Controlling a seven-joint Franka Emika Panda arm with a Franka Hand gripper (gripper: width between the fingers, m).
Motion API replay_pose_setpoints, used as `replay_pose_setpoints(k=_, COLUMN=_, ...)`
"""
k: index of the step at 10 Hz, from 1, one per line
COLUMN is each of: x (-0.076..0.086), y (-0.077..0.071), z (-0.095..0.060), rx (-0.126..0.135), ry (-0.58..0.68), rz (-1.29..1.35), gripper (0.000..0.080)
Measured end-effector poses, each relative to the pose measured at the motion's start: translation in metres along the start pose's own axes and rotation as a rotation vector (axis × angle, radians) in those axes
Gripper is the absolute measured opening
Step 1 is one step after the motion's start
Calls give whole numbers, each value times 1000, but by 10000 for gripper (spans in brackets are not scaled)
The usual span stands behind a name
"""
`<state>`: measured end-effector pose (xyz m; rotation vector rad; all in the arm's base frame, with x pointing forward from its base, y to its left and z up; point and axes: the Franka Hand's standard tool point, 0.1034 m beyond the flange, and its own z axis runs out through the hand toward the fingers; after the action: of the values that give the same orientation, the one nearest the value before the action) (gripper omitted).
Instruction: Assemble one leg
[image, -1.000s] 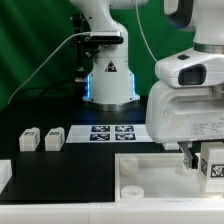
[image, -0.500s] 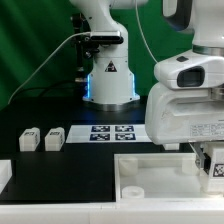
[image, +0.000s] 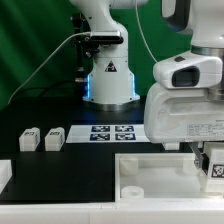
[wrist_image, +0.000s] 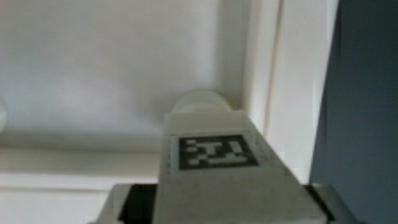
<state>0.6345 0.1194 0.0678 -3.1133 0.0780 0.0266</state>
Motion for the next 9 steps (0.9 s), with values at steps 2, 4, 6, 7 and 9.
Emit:
replay_pose_setpoints(k=2, x=1, y=2, z=0, rx=24, ry=-5, rz=242, gripper=294)
replay_pose_setpoints(k=4, x=2, y=8, z=1, rx=101, ry=-6, rz=552, gripper=294)
replay_pose_setpoints(k=6, x=1, y=6, z=1, rx=119, ry=-10, rz=753, gripper=294)
replay_pose_setpoints(k=7, x=1, y=6, z=1, rx=119, ry=-17, rz=857, gripper=294)
replay_pose_setpoints(k=9, x=1, y=6, z=2, rx=122, ry=-27, rz=1033, gripper=294)
